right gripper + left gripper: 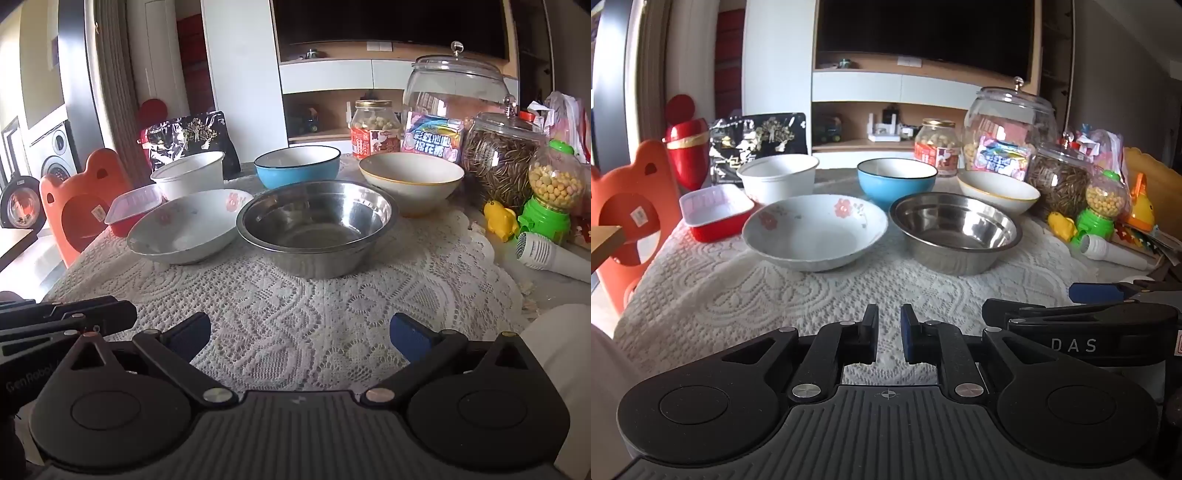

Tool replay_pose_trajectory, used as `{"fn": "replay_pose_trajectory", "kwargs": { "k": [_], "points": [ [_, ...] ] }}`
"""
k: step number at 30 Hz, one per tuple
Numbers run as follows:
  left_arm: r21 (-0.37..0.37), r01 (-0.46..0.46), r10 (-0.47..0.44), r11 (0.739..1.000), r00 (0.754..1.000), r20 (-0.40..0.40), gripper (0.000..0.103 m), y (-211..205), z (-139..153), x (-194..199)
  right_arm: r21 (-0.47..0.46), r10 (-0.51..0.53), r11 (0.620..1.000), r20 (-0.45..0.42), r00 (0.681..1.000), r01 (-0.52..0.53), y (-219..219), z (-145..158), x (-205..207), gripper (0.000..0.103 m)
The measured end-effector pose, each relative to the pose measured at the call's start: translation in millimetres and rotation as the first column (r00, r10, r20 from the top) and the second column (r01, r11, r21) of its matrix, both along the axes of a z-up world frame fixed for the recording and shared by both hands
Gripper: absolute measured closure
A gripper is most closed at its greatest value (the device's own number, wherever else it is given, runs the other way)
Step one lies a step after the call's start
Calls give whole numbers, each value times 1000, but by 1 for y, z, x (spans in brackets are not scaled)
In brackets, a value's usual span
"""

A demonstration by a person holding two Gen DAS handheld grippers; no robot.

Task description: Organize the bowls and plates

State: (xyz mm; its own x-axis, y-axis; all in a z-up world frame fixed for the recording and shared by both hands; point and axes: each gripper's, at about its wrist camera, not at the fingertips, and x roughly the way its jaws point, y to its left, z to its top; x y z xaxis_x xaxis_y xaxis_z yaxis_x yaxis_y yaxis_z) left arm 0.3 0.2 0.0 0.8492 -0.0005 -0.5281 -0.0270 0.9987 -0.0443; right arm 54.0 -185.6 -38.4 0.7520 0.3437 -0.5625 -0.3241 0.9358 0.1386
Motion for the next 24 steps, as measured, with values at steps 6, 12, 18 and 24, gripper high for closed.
{"fn": "replay_pose_trajectory", "kwargs": {
  "k": [6, 12, 18, 24],
  "points": [
    [9, 7, -7, 1000, 1000, 9, 88, -3, 0, -3, -6, -3, 1000, 7, 1000, 3, 2, 3, 0, 0],
    [-6, -4, 4, 1000, 1000, -1, 87, 7, 0, -1, -7, -2, 1000, 4, 1000, 2, 0, 1, 0, 0],
    [-13, -17, 17, 1000, 1000, -7, 87, 5, -1, 0, -7, 1, 1000, 7, 1000, -1, 0, 1, -2, 0],
    [-18, -24, 23, 1000, 1000, -8, 88, 6, -1, -1, -18, 2, 1000, 8, 1000, -2, 2, 0, -3, 0]
  ]
}}
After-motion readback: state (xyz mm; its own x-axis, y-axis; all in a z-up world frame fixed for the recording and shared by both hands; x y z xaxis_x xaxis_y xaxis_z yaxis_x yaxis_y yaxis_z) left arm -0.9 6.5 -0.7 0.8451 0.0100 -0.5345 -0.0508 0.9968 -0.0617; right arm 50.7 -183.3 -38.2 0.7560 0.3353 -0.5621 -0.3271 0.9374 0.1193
